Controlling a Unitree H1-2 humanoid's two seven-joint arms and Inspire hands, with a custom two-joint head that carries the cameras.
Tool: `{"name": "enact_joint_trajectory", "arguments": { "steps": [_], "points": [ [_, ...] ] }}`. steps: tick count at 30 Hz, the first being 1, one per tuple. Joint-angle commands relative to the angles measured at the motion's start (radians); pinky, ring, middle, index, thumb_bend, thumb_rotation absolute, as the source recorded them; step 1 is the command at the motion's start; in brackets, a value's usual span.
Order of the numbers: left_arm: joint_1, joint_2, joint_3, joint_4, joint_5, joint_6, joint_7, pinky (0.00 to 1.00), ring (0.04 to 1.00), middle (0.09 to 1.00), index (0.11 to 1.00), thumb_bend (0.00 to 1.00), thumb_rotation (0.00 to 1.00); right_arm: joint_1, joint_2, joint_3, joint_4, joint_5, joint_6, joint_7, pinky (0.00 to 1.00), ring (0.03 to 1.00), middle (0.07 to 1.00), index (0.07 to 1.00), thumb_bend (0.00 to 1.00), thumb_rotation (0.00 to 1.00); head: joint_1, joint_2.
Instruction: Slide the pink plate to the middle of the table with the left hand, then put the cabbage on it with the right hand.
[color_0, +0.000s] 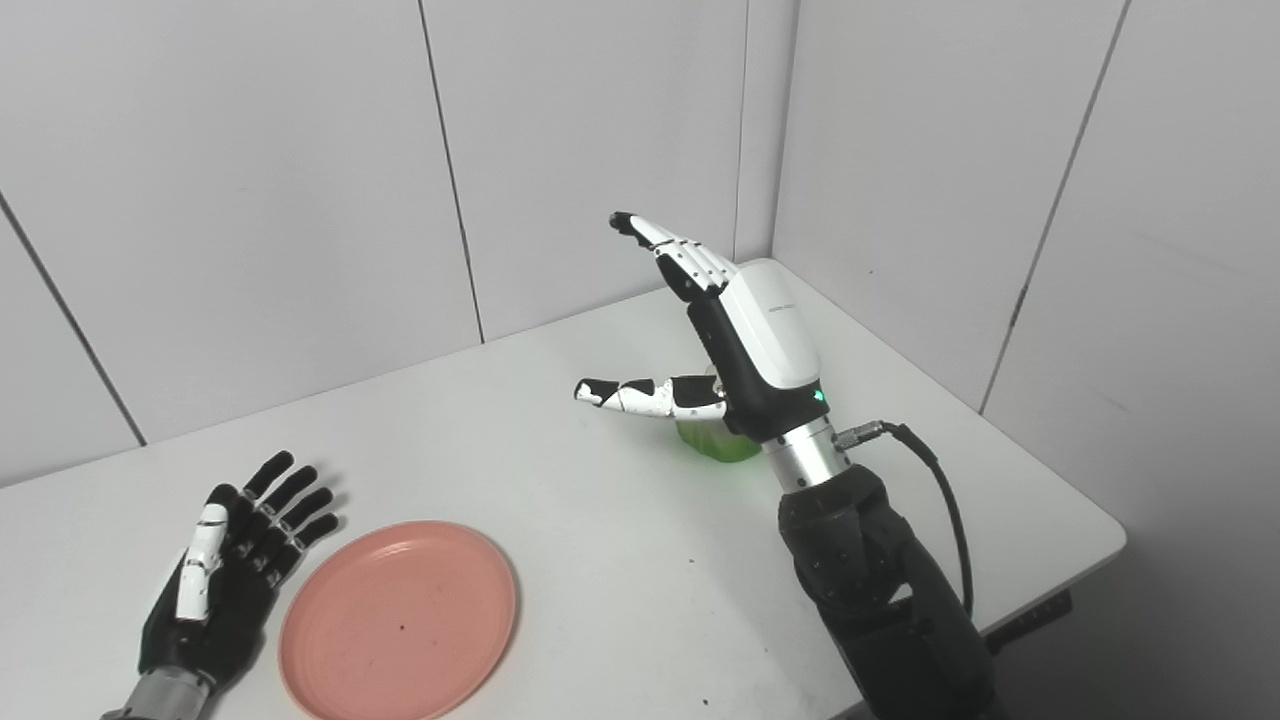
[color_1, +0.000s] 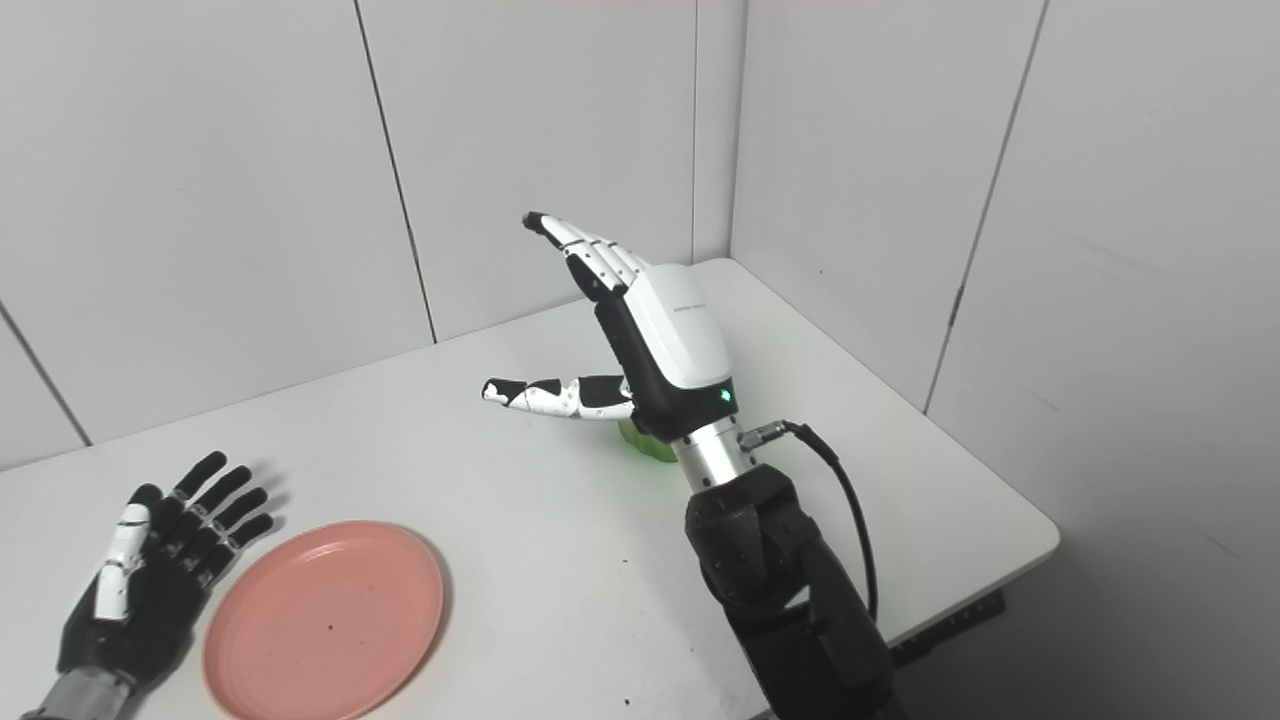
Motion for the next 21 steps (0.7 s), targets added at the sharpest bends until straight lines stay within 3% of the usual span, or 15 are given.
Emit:
{"name": "enact_joint_trajectory", "arguments": {
  "steps": [1,4,12,19,21],
  "points": [
    [0.119,0.063,0.016,0.118,0.026,0.007,0.010,0.78,0.822,0.849,0.839,0.53,0.84,-0.036,-0.025,-0.033,-0.035,-0.001,0.058,0.003,0.76,0.859,0.914,0.919,1.00,0.69,0.004,0.003],
    [0.121,0.064,0.014,0.111,0.028,0.011,0.011,0.78,0.823,0.850,0.840,0.53,0.85,-0.024,-0.050,-0.061,-0.041,0.012,0.101,0.037,0.79,0.896,0.951,0.954,1.00,0.69,0.020,0.010],
    [0.136,0.066,0.015,0.074,0.025,0.020,0.010,0.79,0.825,0.857,0.847,0.54,0.84,0.010,-0.064,-0.085,-0.042,-0.001,0.215,0.084,0.74,0.887,0.998,1.000,1.00,0.69,0.017,0.024],
    [0.139,0.069,0.014,0.053,0.025,0.038,0.013,0.80,0.835,0.864,0.855,0.53,0.85,0.024,-0.064,-0.074,-0.001,0.001,0.258,0.083,0.74,0.924,1.000,1.000,1.00,0.69,0.017,0.036],
    [0.141,0.070,0.013,0.048,0.026,0.038,0.012,0.80,0.837,0.866,0.855,0.53,0.85,0.025,-0.062,-0.075,0.022,0.017,0.268,0.088,0.78,0.946,1.000,1.000,1.00,0.70,0.019,0.040]
  ]
}}
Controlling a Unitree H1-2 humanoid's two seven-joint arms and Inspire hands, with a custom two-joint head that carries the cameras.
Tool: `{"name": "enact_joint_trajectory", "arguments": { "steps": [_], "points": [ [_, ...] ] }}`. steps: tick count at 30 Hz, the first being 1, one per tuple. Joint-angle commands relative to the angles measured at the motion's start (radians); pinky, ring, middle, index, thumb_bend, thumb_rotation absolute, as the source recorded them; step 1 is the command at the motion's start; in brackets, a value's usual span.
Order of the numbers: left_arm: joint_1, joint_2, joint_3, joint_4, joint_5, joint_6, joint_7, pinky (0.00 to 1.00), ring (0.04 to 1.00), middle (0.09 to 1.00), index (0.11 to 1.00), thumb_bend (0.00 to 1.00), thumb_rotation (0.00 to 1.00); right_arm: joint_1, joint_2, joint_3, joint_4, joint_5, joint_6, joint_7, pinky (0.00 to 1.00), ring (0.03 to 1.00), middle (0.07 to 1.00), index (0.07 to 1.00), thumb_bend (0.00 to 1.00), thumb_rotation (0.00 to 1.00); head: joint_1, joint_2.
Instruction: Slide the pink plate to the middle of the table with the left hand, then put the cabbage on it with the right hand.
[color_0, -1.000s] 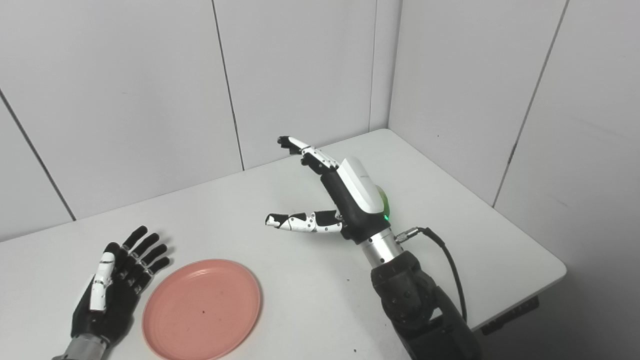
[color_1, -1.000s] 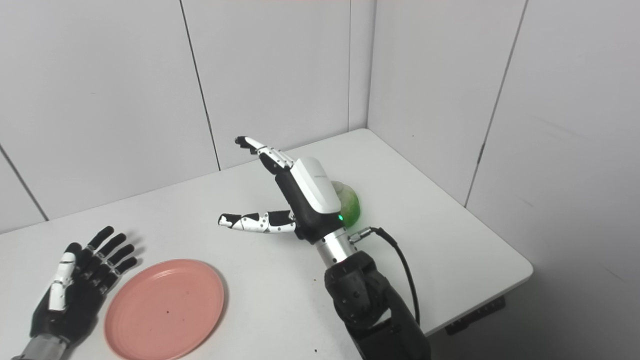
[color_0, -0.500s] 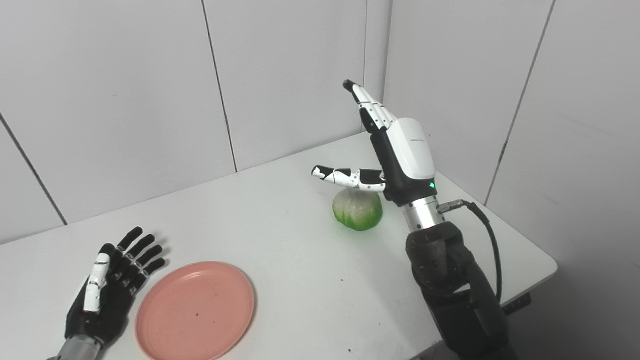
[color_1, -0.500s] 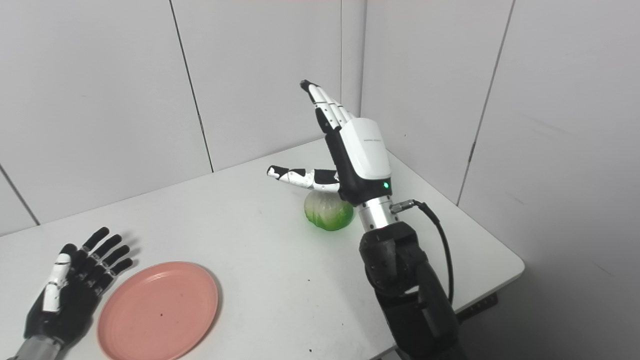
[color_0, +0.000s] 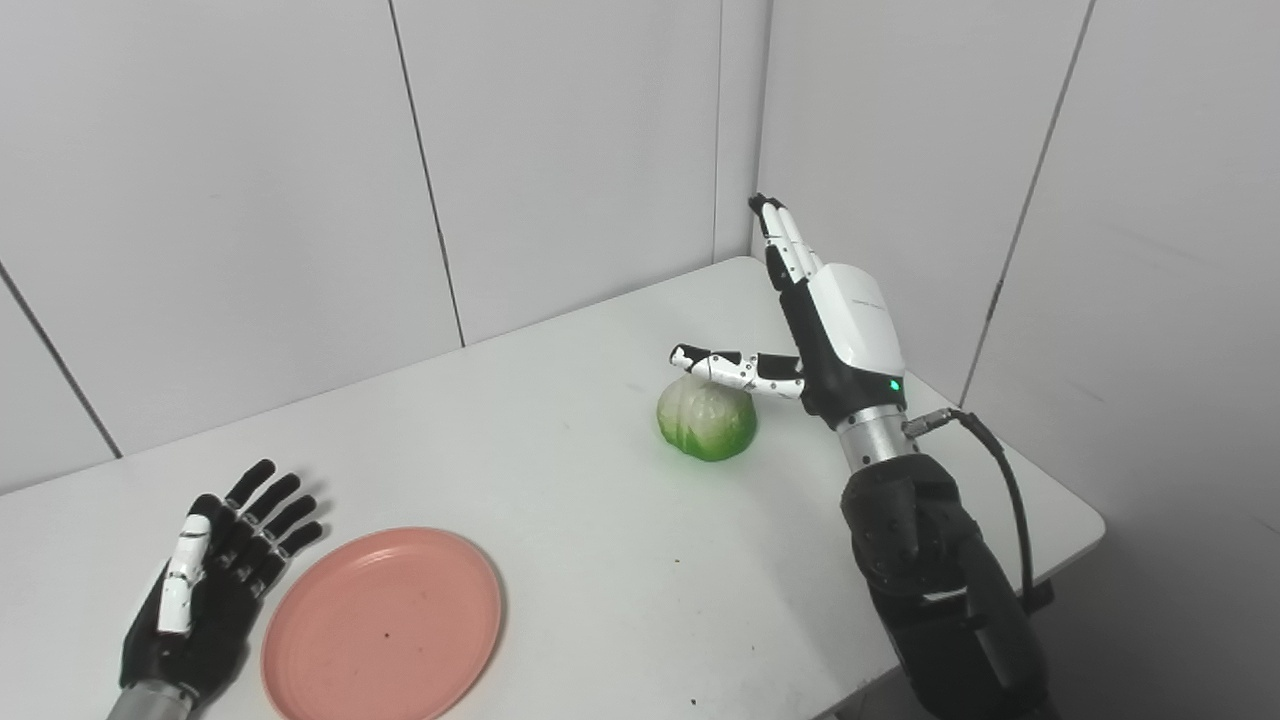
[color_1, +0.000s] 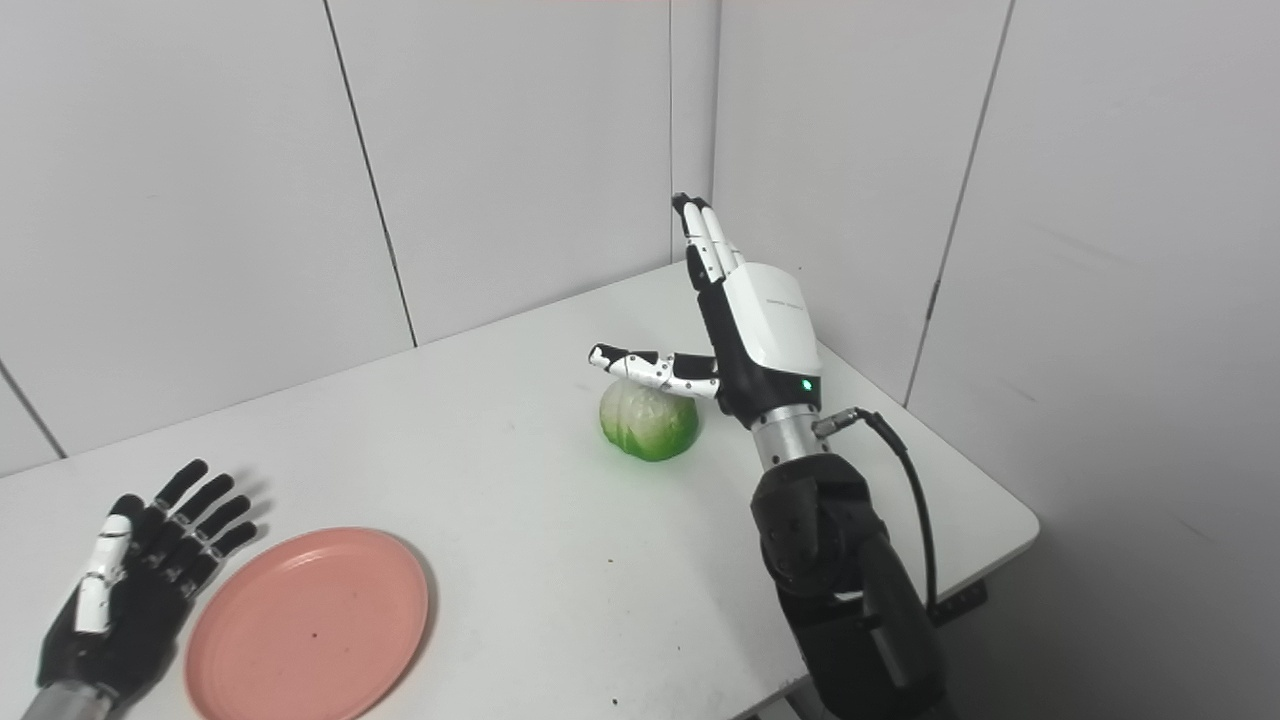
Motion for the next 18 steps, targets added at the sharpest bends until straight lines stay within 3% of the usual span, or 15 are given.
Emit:
{"name": "enact_joint_trajectory", "arguments": {
  "steps": [1,5,9,18],
  "points": [
    [0.131,0.064,0.014,0.069,0.025,0.030,0.012,0.80,0.838,0.866,0.854,0.53,0.85,-0.029,-0.013,-0.004,0.010,0.018,0.027,-0.003,0.80,0.958,1.000,1.000,1.00,0.69,0.003,0.004],
    [0.137,0.066,0.013,0.056,0.025,0.033,0.008,0.81,0.841,0.870,0.861,0.53,0.87,-0.032,-0.012,0.001,0.069,0.058,0.042,-0.001,0.74,0.931,1.000,1.000,1.00,0.67,0.002,0.014],
    [0.143,0.067,0.016,0.037,0.023,0.046,0.012,0.81,0.838,0.867,0.858,0.53,0.85,-0.045,-0.028,0.019,0.142,0.074,0.043,-0.007,0.83,0.966,1.000,1.000,1.00,0.69,0.002,0.022],
    [0.156,0.073,0.018,-0.002,0.017,0.075,0.009,0.82,0.840,0.870,0.860,0.53,0.85,-0.082,-0.050,0.042,0.242,0.096,0.061,-0.013,0.80,0.961,1.000,1.000,1.00,0.68,0.004,0.039]
  ]
}}
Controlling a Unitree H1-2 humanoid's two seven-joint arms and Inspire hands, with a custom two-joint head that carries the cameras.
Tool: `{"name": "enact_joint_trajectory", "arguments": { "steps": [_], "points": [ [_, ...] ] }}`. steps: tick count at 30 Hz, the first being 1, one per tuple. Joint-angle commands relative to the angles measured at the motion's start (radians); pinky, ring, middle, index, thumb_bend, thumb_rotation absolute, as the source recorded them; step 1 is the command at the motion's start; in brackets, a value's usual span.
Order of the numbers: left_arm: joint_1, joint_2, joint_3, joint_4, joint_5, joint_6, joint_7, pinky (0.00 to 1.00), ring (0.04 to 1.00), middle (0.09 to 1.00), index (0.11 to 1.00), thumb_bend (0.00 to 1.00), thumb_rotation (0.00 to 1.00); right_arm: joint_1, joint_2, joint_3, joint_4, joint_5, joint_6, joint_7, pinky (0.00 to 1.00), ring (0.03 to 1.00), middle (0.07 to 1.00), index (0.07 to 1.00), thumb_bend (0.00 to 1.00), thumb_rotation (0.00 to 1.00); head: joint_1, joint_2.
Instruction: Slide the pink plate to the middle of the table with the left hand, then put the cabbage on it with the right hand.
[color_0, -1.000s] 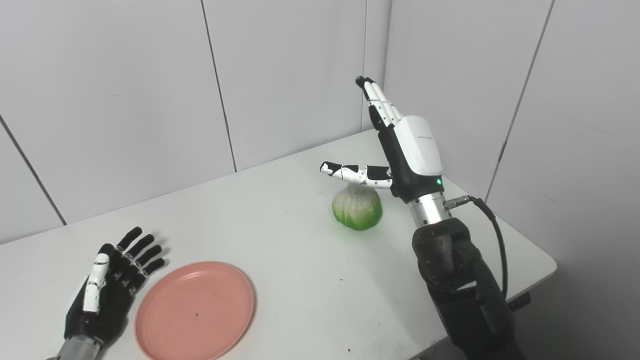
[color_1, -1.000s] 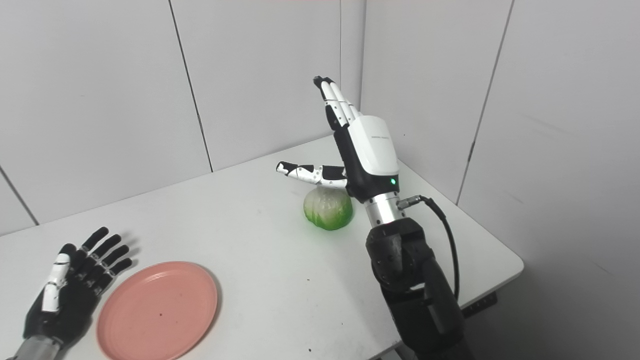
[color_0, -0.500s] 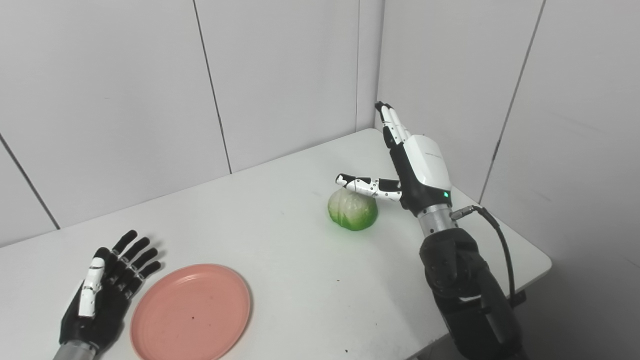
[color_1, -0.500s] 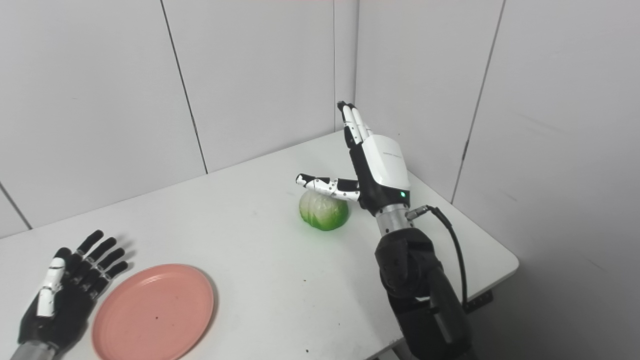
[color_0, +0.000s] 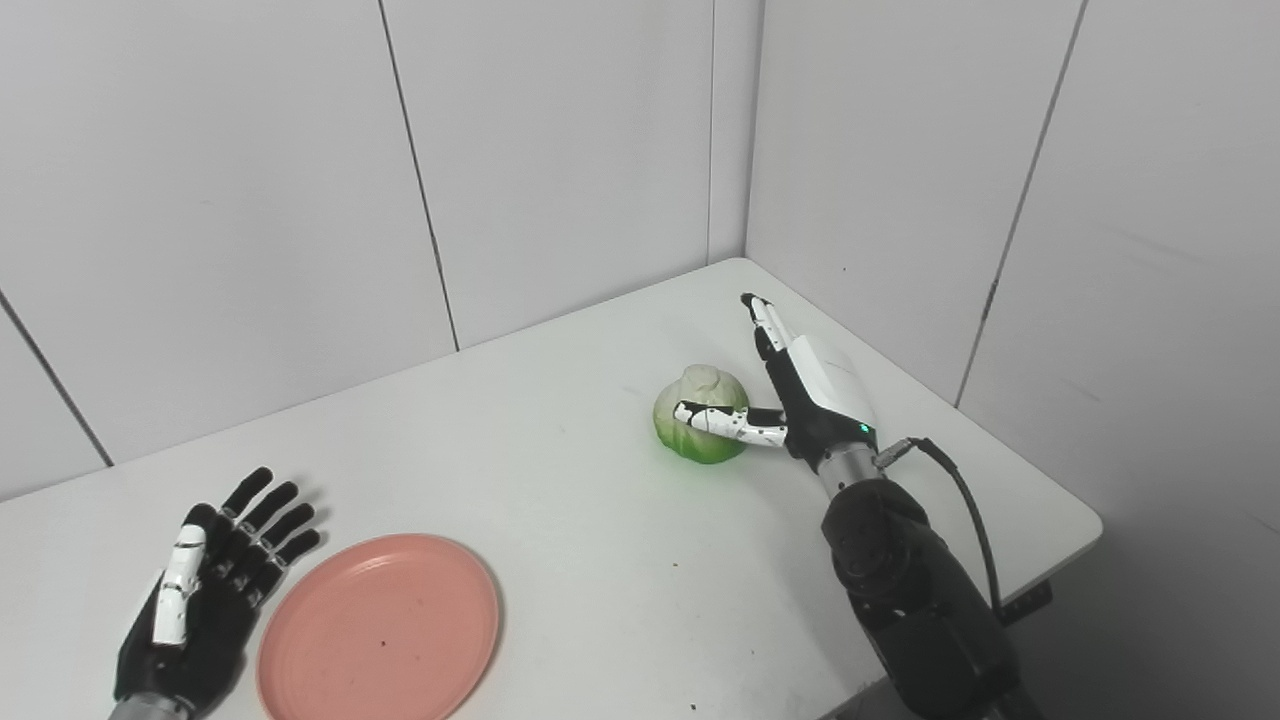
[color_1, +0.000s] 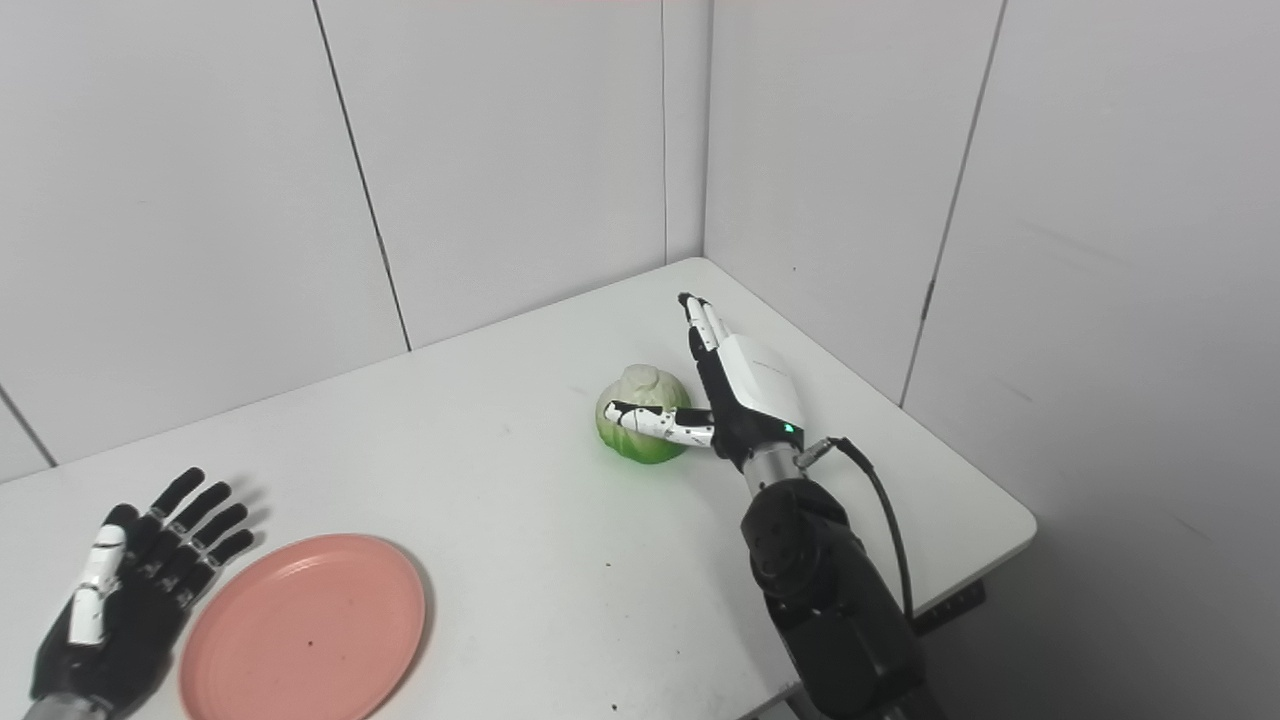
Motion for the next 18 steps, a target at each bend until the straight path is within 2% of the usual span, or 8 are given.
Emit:
{"name": "enact_joint_trajectory", "arguments": {
  "steps": [1,5,18],
  "points": [
    [0.129,0.067,0.018,0.056,0.015,0.049,0.009,0.82,0.840,0.870,0.860,0.53,0.85,-0.051,-0.030,-0.001,-0.005,0.019,0.003,-0.012,0.80,0.963,1.000,1.000,1.00,0.68,0.001,0.004],
    [0.136,0.068,0.021,0.036,0.012,0.062,0.012,0.81,0.835,0.864,0.856,0.52,0.85,-0.064,-0.041,0.009,0.027,0.050,0.012,-0.004,0.84,0.975,1.000,1.000,1.00,0.66,0.000,0.012],
    [0.156,0.076,0.015,-0.015,0.018,0.083,0.012,0.82,0.843,0.871,0.864,0.52,0.87,-0.093,-0.063,0.042,0.105,0.088,0.014,-0.020,0.79,0.940,1.000,1.000,1.00,0.62,0.003,0.030]
  ]
}}
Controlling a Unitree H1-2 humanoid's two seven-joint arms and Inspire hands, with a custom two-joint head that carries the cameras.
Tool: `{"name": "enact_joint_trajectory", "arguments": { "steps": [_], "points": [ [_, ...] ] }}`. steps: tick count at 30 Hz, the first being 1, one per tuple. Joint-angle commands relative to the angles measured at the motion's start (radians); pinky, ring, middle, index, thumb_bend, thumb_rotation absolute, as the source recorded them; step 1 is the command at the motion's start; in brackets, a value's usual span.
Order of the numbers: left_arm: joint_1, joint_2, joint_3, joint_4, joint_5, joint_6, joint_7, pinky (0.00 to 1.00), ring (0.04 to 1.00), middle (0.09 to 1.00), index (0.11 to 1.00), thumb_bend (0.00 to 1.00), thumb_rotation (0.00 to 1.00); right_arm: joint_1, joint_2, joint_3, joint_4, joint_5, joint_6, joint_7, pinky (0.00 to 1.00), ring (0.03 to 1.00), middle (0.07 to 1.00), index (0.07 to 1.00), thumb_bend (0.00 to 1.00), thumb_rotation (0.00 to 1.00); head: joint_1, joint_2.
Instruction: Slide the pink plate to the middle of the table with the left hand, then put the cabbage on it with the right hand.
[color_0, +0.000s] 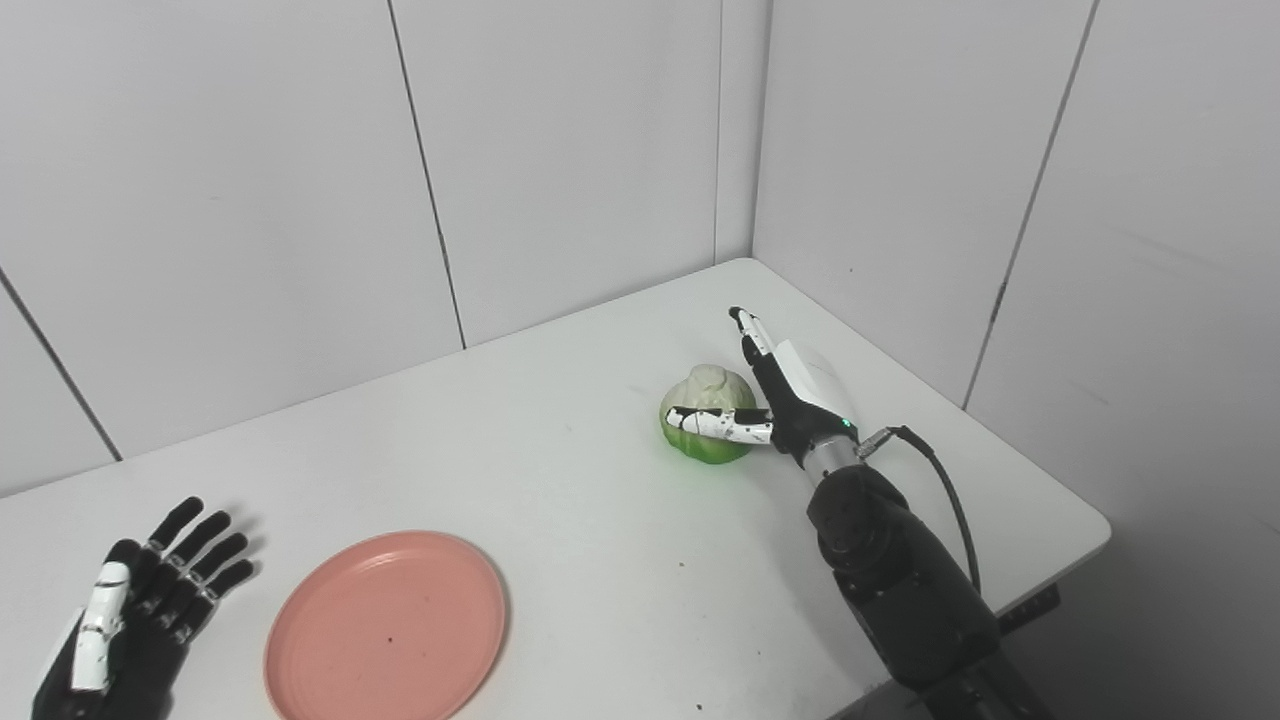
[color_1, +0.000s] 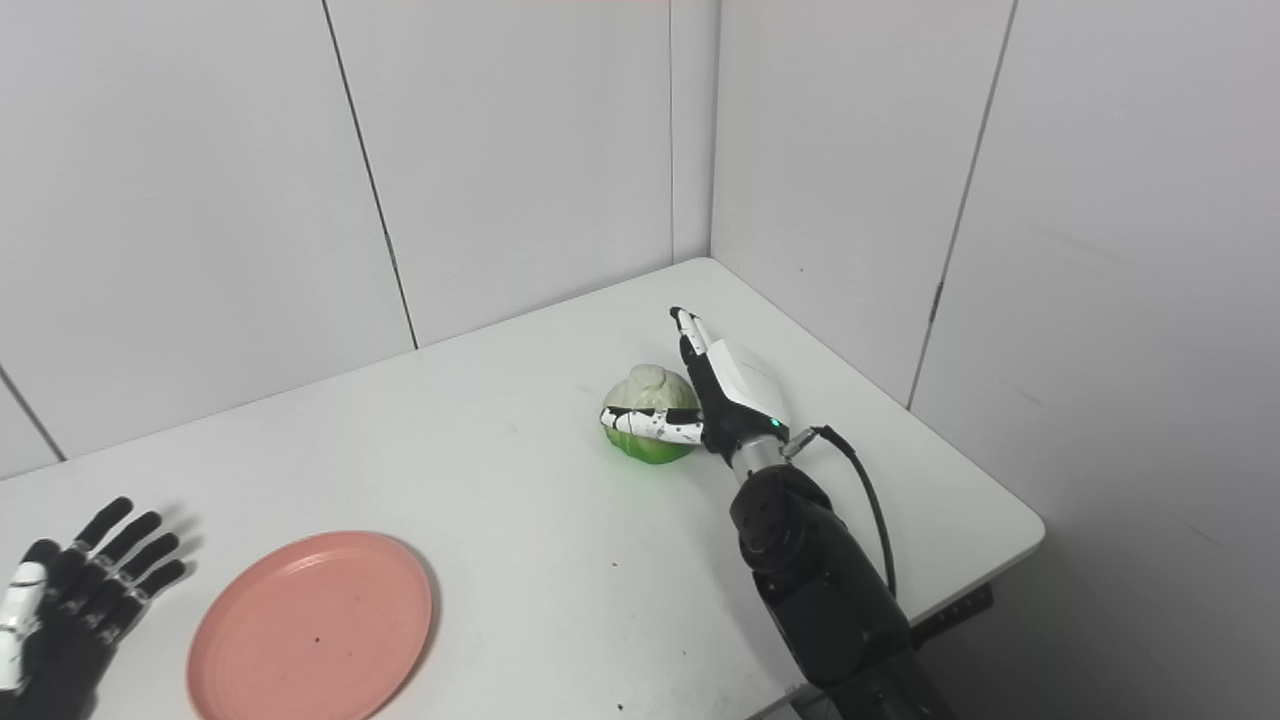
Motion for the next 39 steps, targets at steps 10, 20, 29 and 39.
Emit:
{"name": "enact_joint_trajectory", "arguments": {
  "steps": [10,20,29,39],
  "points": [
    [0.103,-0.001,-0.014,0.035,0.018,0.079,0.021,0.82,0.843,0.871,0.864,0.53,0.86,-0.080,-0.055,0.034,0.047,0.051,0.000,0.016,0.75,0.919,0.994,1.000,1.00,0.62,0.003,0.013],
    [0.114,-0.001,-0.017,0.000,0.018,0.098,0.025,0.82,0.844,0.876,0.875,0.53,0.87,-0.094,-0.085,0.064,0.071,0.057,0.034,0.046,0.74,0.917,0.999,1.000,1.00,0.59,0.005,0.023],
    [0.123,-0.002,-0.019,-0.025,0.015,0.110,0.027,0.82,0.850,0.881,0.875,0.52,0.86,-0.090,-0.106,0.067,0.060,0.066,0.079,0.075,0.79,0.926,0.975,1.000,1.00,0.55,0.009,0.032],
    [0.131,-0.003,-0.024,-0.053,0.013,0.130,0.039,0.82,0.846,0.876,0.870,0.54,0.85,-0.094,-0.115,0.066,0.065,0.064,0.103,0.065,0.80,0.892,0.916,0.944,1.00,0.41,0.012,0.038]
  ]
}}
